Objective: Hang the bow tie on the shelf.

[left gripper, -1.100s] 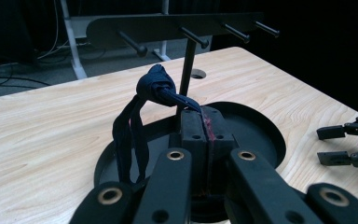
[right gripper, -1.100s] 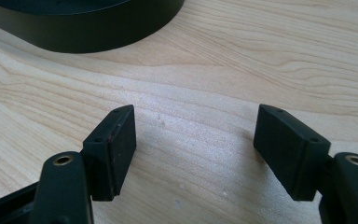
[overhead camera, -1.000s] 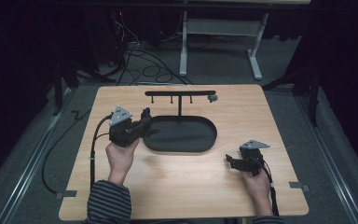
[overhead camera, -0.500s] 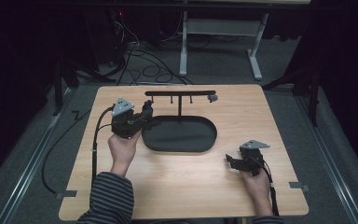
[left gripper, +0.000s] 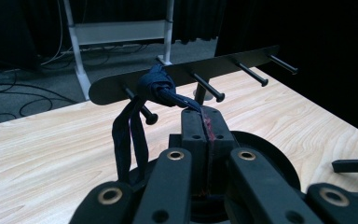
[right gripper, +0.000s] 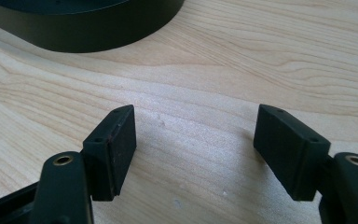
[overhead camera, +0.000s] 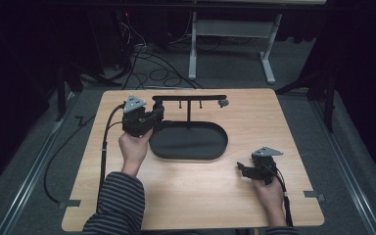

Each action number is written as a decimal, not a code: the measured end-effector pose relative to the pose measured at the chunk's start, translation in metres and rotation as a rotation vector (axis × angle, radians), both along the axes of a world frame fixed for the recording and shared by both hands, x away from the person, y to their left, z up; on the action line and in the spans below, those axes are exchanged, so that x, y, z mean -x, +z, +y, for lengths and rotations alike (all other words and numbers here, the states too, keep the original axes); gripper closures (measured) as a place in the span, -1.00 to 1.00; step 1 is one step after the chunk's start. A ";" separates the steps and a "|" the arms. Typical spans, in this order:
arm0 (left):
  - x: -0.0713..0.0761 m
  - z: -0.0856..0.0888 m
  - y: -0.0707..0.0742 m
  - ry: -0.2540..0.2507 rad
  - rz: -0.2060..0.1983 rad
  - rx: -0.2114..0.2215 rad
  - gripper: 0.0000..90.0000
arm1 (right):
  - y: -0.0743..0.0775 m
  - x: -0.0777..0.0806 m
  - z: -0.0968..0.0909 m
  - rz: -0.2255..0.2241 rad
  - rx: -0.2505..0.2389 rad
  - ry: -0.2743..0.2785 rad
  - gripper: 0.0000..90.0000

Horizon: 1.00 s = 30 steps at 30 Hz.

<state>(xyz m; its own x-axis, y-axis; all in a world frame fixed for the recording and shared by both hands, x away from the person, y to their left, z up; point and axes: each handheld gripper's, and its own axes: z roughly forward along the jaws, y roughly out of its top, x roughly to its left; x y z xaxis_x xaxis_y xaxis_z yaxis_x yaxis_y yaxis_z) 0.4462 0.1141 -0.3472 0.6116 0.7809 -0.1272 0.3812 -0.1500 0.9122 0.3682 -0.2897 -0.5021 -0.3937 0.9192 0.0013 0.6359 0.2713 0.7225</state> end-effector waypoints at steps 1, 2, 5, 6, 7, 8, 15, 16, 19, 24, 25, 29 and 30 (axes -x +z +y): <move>-0.001 -0.001 0.000 0.000 0.001 -0.002 0.98 | 0.000 0.000 0.000 0.000 0.000 0.000 -0.31; -0.002 -0.002 -0.001 0.002 0.000 -0.006 0.98 | 0.000 0.000 0.000 0.000 0.001 0.001 -0.31; -0.005 -0.006 -0.002 0.002 0.003 -0.010 0.98 | 0.000 0.000 0.000 0.000 0.000 0.000 -0.31; -0.005 -0.007 -0.003 0.004 0.004 -0.011 0.98 | 0.000 0.000 0.000 0.000 0.000 0.000 -0.31; -0.006 -0.009 -0.003 0.004 0.006 -0.013 0.98 | 0.000 0.000 0.000 0.000 0.000 0.000 -0.31; -0.007 -0.010 -0.004 0.003 0.006 -0.017 0.98 | 0.000 0.000 0.000 0.000 0.000 0.000 -0.31; -0.012 -0.014 -0.008 0.011 0.011 -0.033 0.98 | 0.000 0.000 0.000 0.000 0.000 0.001 -0.31; -0.013 -0.015 -0.009 0.013 0.013 -0.031 0.98 | 0.000 0.000 0.000 0.001 -0.001 0.000 -0.31; -0.015 -0.017 -0.012 0.014 0.019 -0.040 0.98 | 0.000 0.000 0.000 -0.001 0.000 0.002 -0.31; -0.017 -0.020 -0.017 0.020 0.025 -0.047 0.98 | 0.000 0.000 0.000 0.000 -0.001 0.002 -0.31; -0.017 -0.020 -0.017 0.020 0.025 -0.047 0.98 | 0.000 0.000 0.000 0.000 -0.001 0.002 -0.31; -0.020 -0.020 -0.021 0.024 0.039 -0.052 0.98 | 0.000 0.000 -0.001 0.000 -0.002 0.002 -0.31; -0.020 -0.021 -0.023 0.025 0.045 -0.055 0.98 | 0.000 0.000 -0.001 -0.001 -0.001 0.003 -0.31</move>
<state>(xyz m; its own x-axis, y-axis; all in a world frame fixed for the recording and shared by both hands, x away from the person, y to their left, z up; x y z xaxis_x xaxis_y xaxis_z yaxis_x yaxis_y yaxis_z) 0.4664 0.0935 -0.3701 0.5866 0.8023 -0.1107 0.4259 -0.1893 0.8848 0.3684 -0.2902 -0.5021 -0.3965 0.9180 0.0022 0.6341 0.2722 0.7237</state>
